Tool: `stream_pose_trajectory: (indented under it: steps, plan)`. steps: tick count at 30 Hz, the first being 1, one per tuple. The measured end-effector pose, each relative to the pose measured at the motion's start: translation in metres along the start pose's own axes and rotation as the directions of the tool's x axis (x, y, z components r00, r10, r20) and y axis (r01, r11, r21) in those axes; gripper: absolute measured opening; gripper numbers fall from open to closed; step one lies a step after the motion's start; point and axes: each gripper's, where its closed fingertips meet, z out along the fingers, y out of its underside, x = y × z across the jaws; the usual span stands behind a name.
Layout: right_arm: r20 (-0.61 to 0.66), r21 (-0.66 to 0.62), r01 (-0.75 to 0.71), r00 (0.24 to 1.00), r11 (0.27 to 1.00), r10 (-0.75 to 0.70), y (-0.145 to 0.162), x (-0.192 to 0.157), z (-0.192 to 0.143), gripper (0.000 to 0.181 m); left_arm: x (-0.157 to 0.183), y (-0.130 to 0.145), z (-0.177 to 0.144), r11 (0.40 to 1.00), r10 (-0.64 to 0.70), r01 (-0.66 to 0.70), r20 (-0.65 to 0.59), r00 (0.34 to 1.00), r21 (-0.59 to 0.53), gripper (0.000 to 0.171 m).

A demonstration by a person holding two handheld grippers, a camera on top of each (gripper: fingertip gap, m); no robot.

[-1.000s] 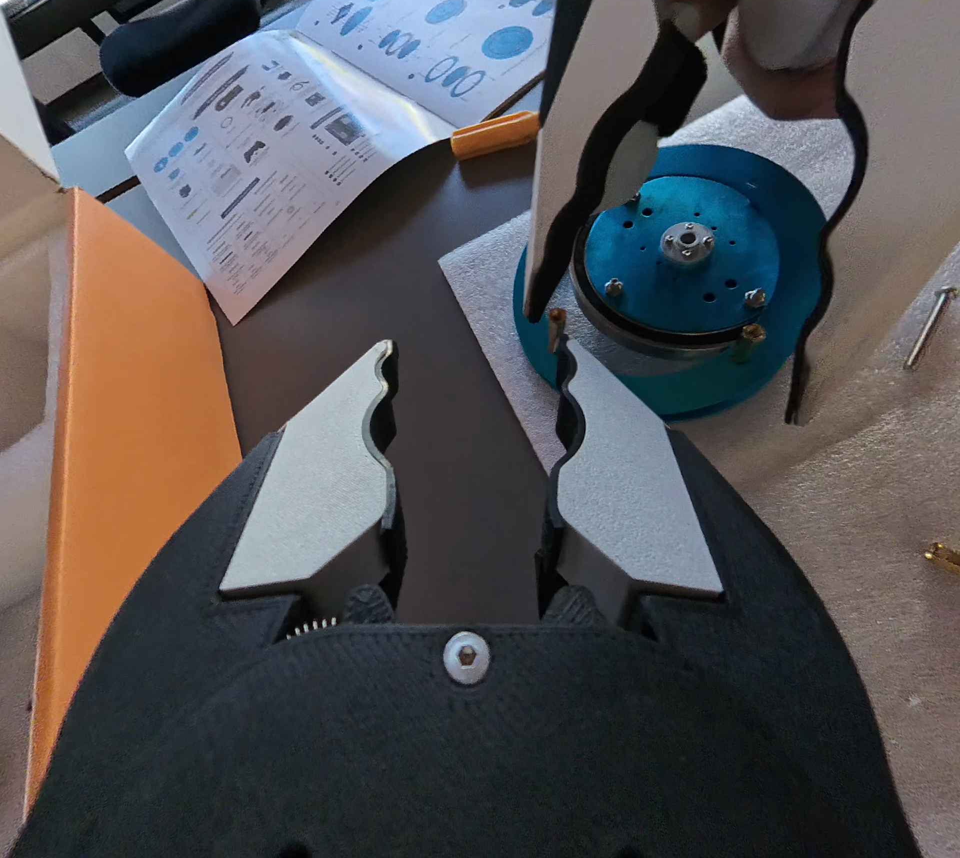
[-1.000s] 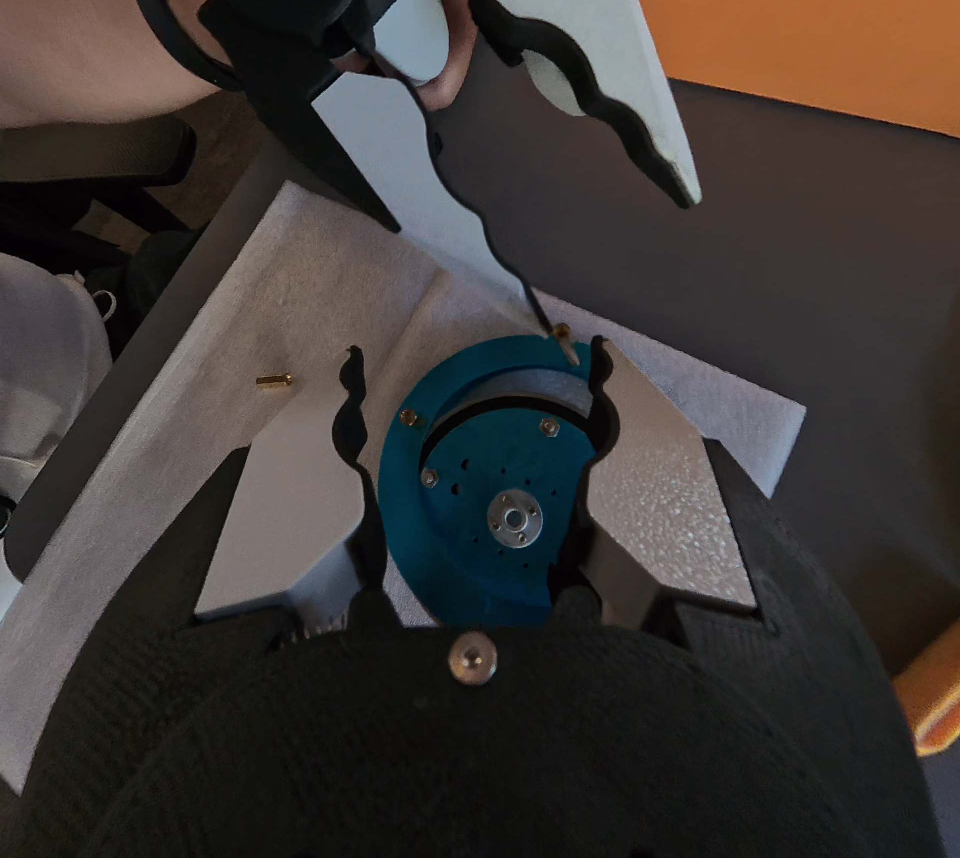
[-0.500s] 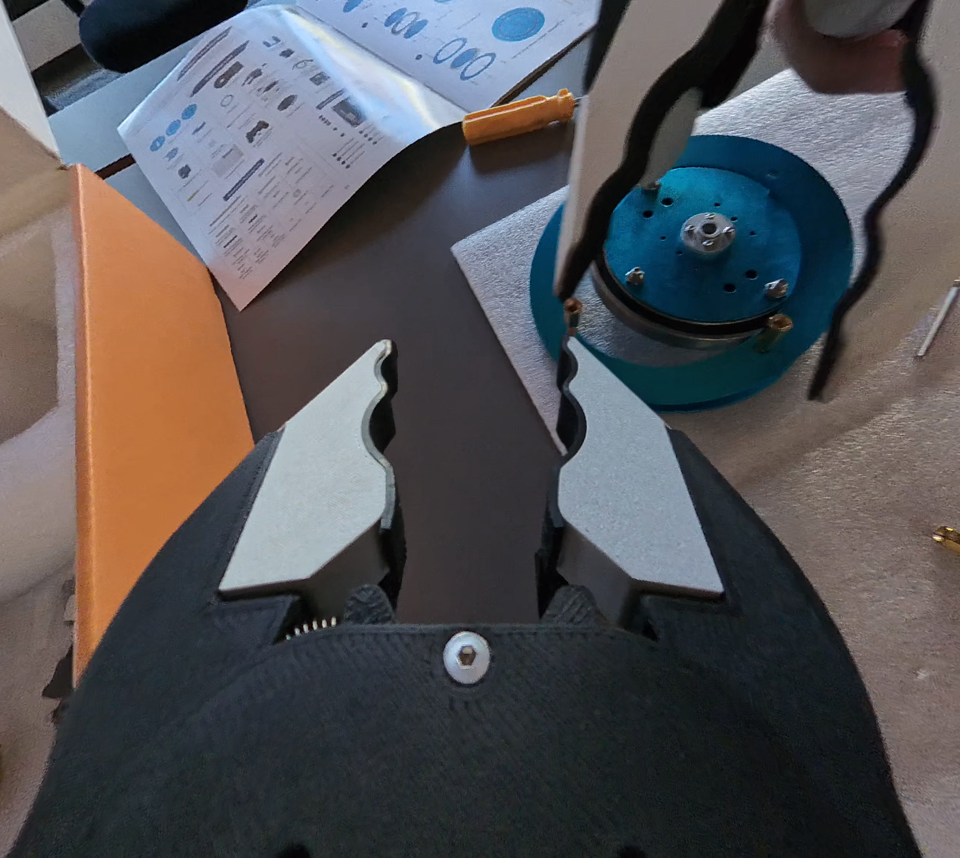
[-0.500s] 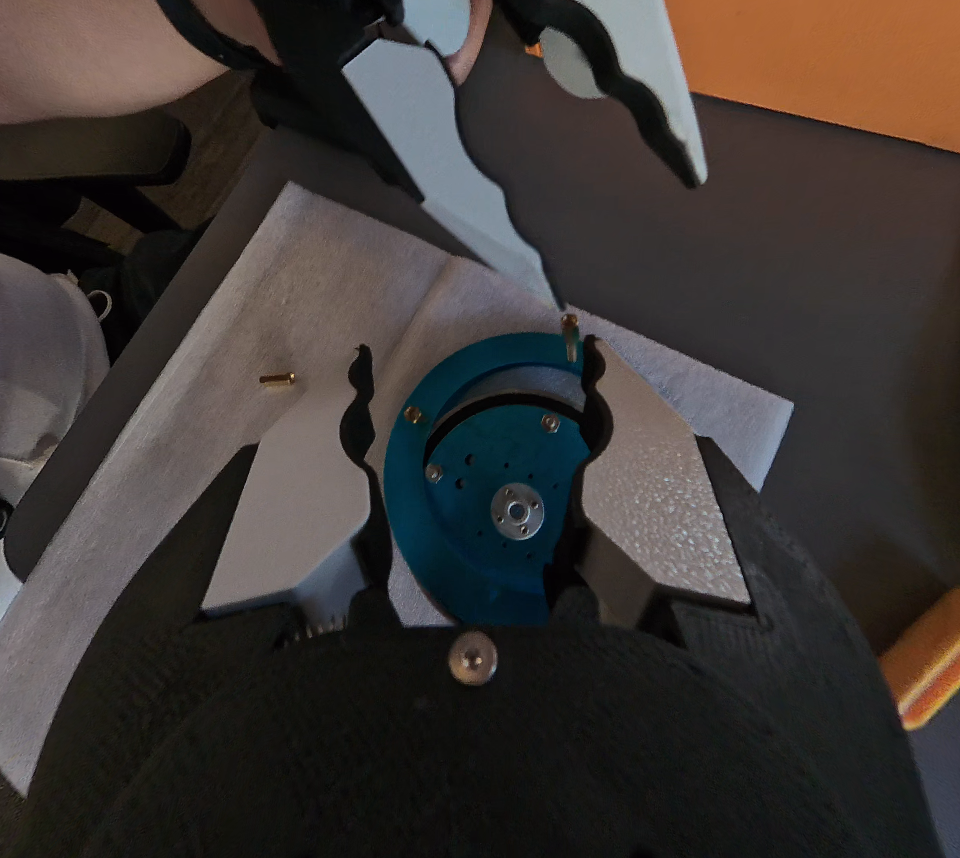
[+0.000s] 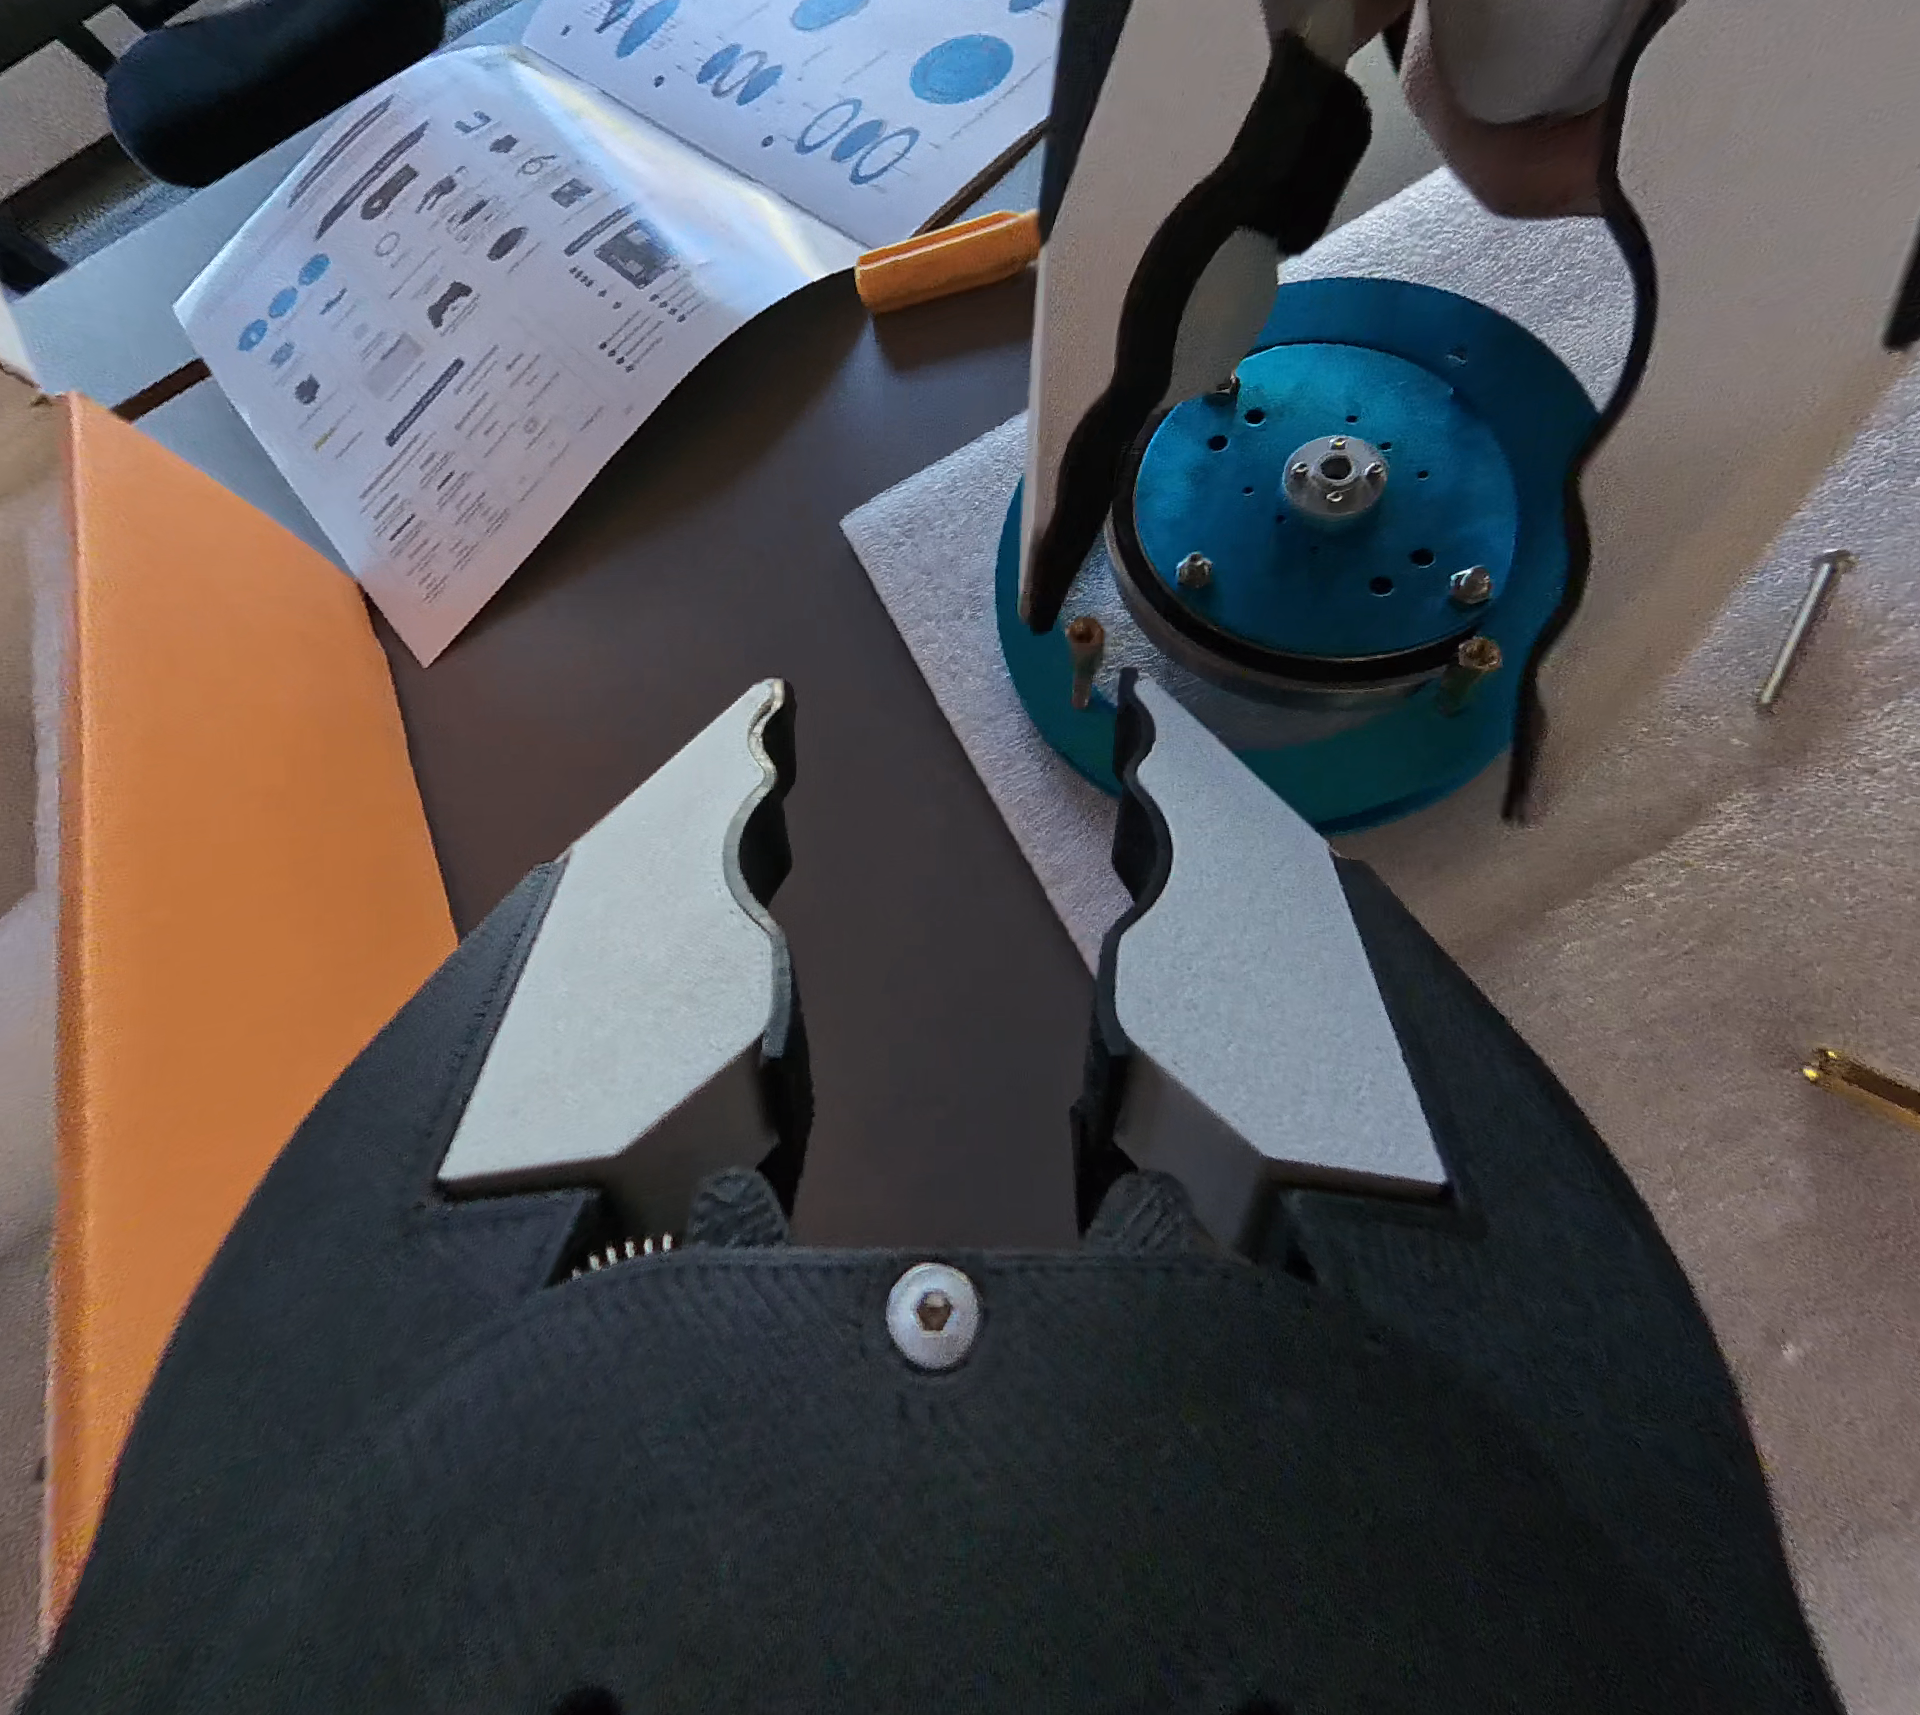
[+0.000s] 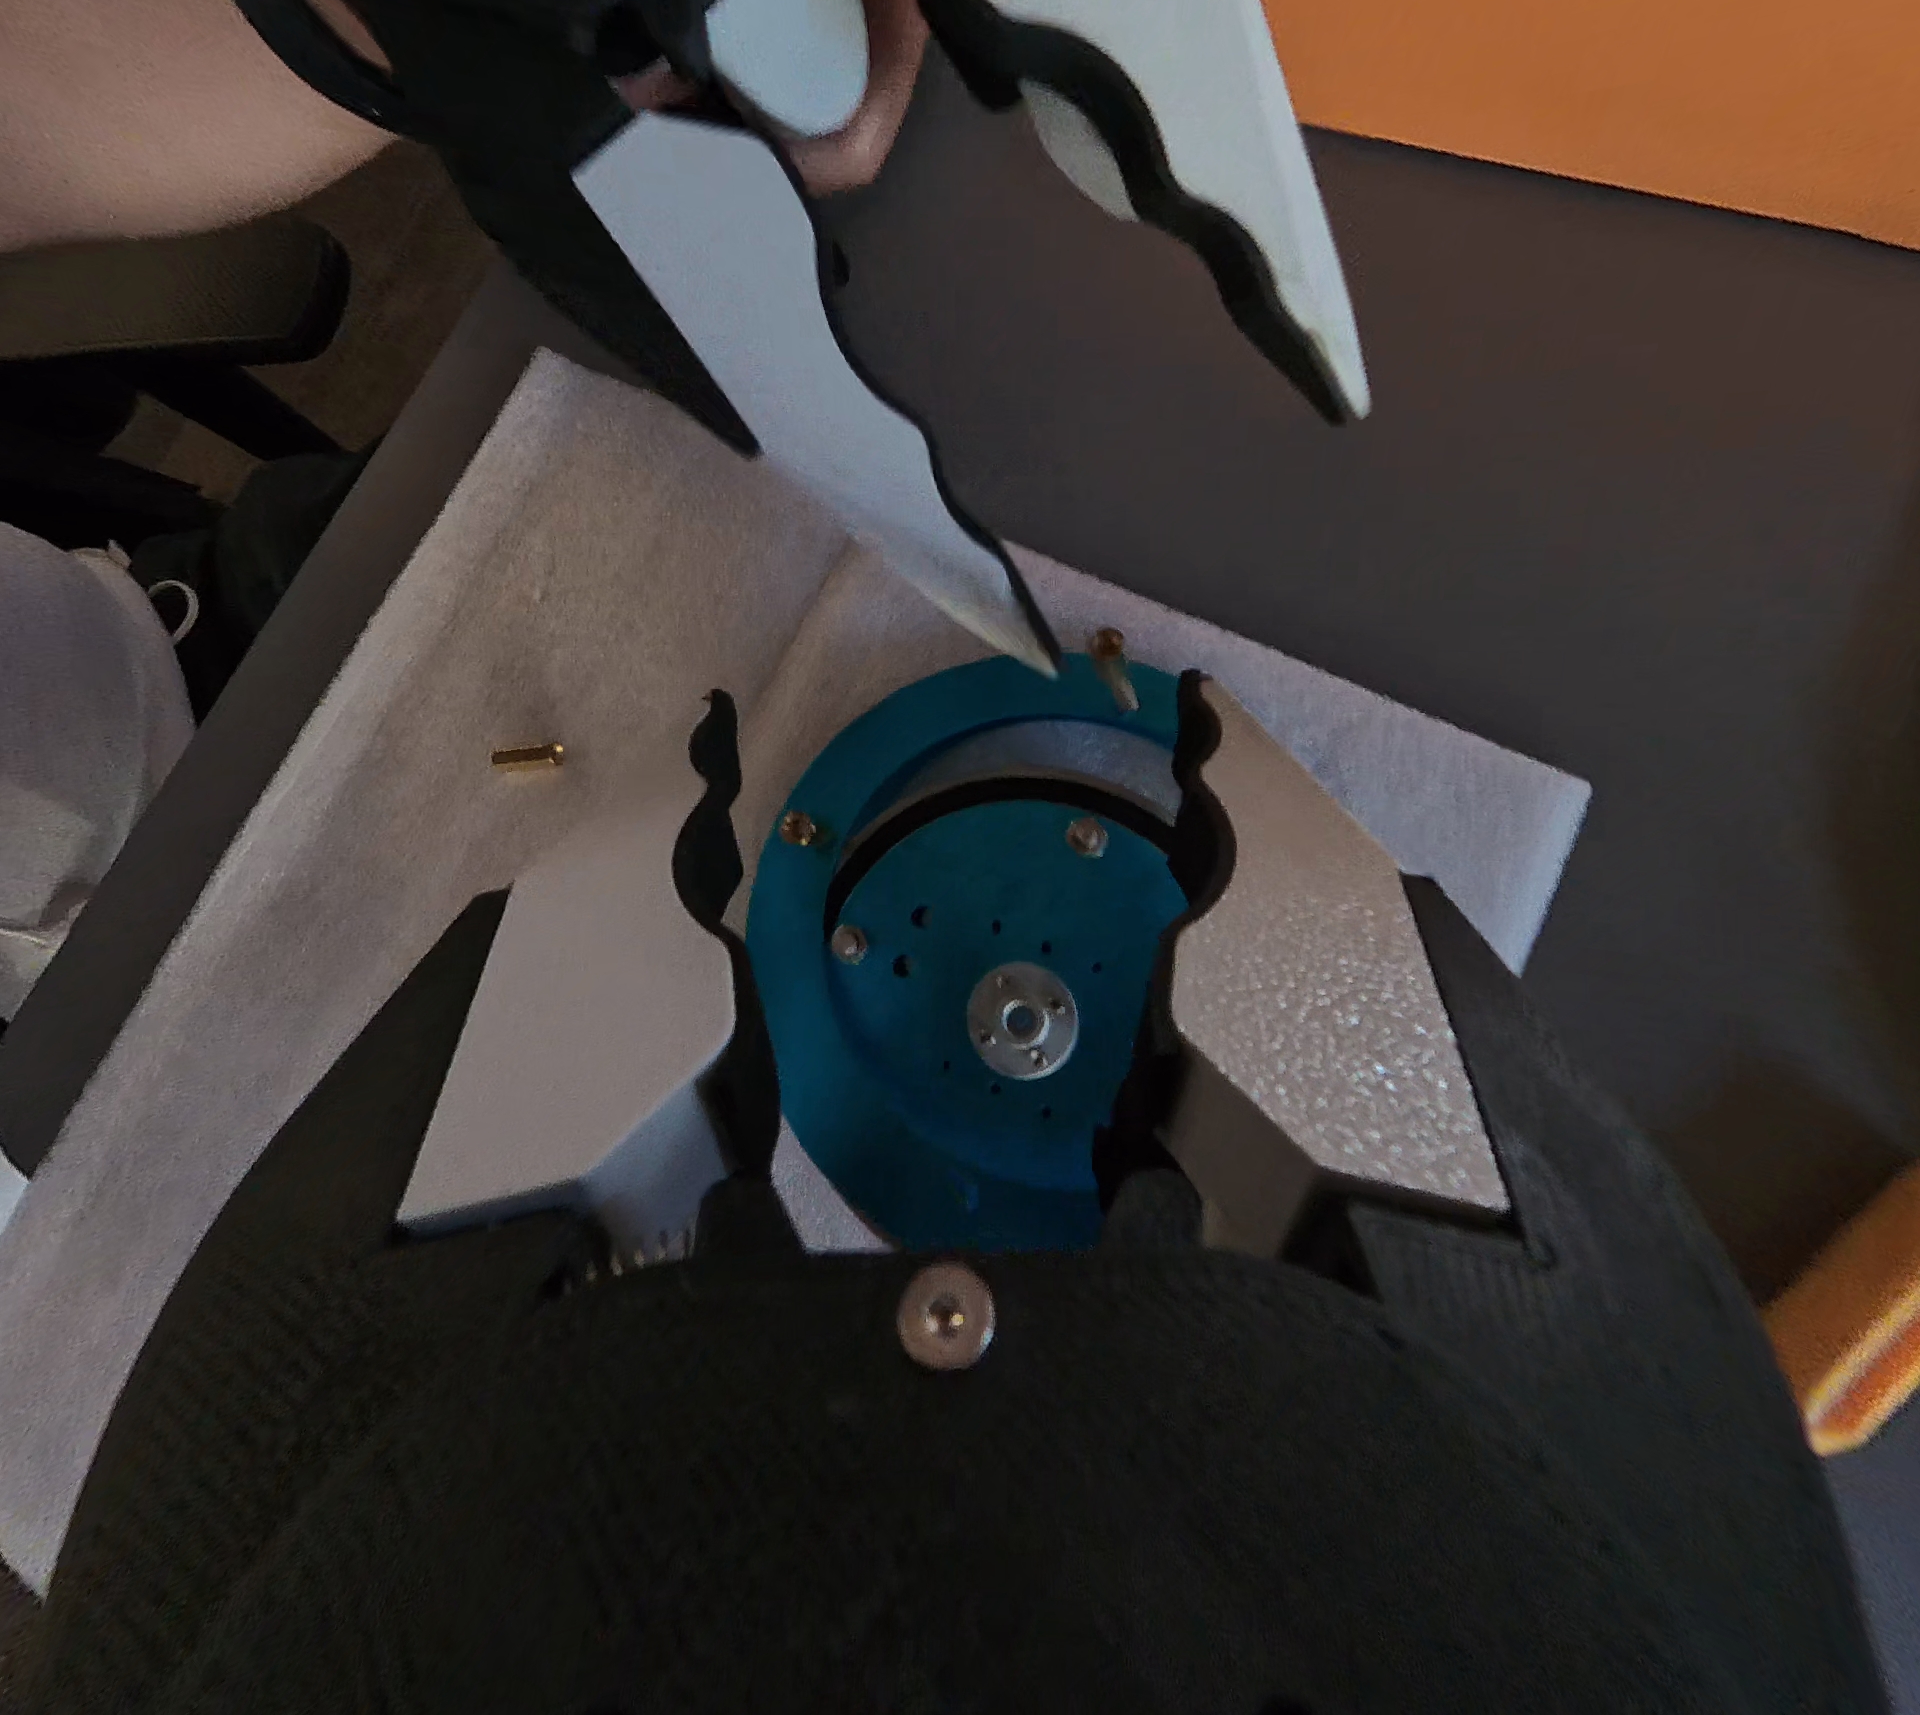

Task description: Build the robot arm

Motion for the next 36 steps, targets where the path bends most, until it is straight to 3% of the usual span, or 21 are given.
stream_pose_trajectory:
  steps: [4, 7, 12, 17, 20, 23, 28, 36]
  plan:
    - [-0.006, -0.021, 0.018, 1.0, 1.0, -0.018, 0.002, -0.006, 0.002, 0.091, -0.01, 0.0, 0.006, 1.0, -0.022, 0.022, 0.041, 0.999, -0.003, 0.064]
    - [0.005, -0.036, 0.009, 1.0, 0.999, -0.009, 0.01, -0.011, -0.007, 0.081, -0.02, 0.009, 0.002, 0.999, -0.046, 0.047, 0.052, 0.998, -0.013, 0.059]
    - [-0.016, 0.026, -0.007, 1.0, 1.0, 0.008, -0.004, -0.002, -0.006, 0.082, -0.005, 0.001, -0.002, 1.0, -0.017, 0.017, 0.003, 1.0, 0.009, 0.06]
    - [-0.011, -0.012, 0.007, 1.0, 1.0, -0.007, 0.0, -0.008, 0.0, 0.091, -0.01, -0.002, 0.004, 1.0, -0.011, 0.01, 0.037, 0.999, 0.005, 0.063]
    - [0.002, -0.01, -0.003, 1.0, 1.0, 0.003, 0.006, -0.015, -0.009, 0.08, -0.025, 0.005, -0.001, 0.999, -0.048, 0.048, 0.065, 0.997, 0.004, 0.058]
    - [-0.03, -0.01, -0.005, 1.0, 1.0, 0.005, 0.005, -0.008, -0.01, 0.083, -0.015, 0.002, -0.006, 0.998, -0.049, 0.048, 0.013, 0.999, 0.029, 0.058]
    - [-0.027, -0.044, 0.016, 1.0, 0.999, -0.017, 0.0, -0.005, 0.005, 0.087, -0.004, 0.007, -0.003, 0.999, 0.04, -0.04, 0.022, 0.999, -0.036, 0.06]
    - [-0.031, -0.086, 0.047, 0.998, 0.995, -0.05, 0.006, -0.01, 0.01, 0.09, -0.006, 0.004, 0.001, 1.0, -0.019, 0.019, 0.005, 1.0, 0.007, 0.059]
